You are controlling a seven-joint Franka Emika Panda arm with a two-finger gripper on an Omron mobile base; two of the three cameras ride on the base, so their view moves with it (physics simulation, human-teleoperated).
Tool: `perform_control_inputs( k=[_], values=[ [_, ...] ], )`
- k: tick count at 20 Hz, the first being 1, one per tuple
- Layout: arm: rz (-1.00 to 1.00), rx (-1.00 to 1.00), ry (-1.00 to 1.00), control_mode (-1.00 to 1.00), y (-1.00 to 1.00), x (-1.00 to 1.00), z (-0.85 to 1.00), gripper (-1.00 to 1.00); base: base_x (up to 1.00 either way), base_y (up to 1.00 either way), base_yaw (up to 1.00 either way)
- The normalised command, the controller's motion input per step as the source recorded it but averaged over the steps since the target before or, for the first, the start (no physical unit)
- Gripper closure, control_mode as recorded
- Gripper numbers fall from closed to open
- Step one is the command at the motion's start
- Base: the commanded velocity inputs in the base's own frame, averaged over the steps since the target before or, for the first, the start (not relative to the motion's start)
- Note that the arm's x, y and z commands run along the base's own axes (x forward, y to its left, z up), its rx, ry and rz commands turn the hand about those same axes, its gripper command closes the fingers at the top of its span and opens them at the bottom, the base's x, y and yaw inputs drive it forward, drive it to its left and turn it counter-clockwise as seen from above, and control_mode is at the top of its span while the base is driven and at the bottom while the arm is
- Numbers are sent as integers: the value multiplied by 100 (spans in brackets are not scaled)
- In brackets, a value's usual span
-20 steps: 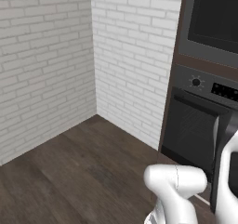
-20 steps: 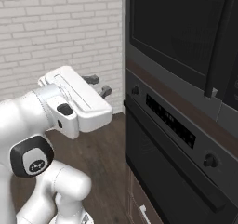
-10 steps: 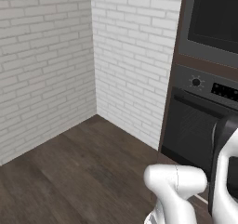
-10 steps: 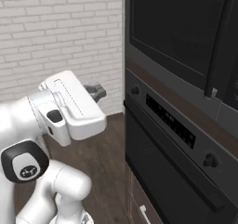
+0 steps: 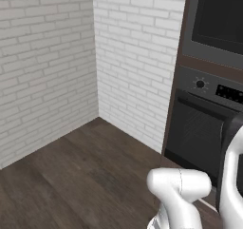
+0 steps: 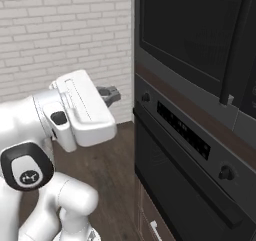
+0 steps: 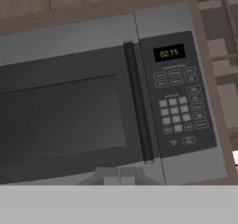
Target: Pick the garlic from the sink and place it in the bowl. Then pick the bowl and place it in the microwave. Then close the microwave door and press the start button.
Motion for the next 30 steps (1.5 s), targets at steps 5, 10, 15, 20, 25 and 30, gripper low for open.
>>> perform_control_inputs(
  k=[5,10,15,20,25,30],
  values=[
    [1,0,17,-100,-40,-1,0,100,0,0,0],
    [0,0,12,-100,-30,-3,0,100,0,0,0],
    [0,0,3,-100,-33,-3,0,100,0,0,0],
    [0,3,0,-100,-40,0,0,100,0,0,0],
    [0,9,0,-100,-40,0,0,100,0,0,0],
    [0,11,0,-100,-44,0,0,100,0,0,0]
  ],
)
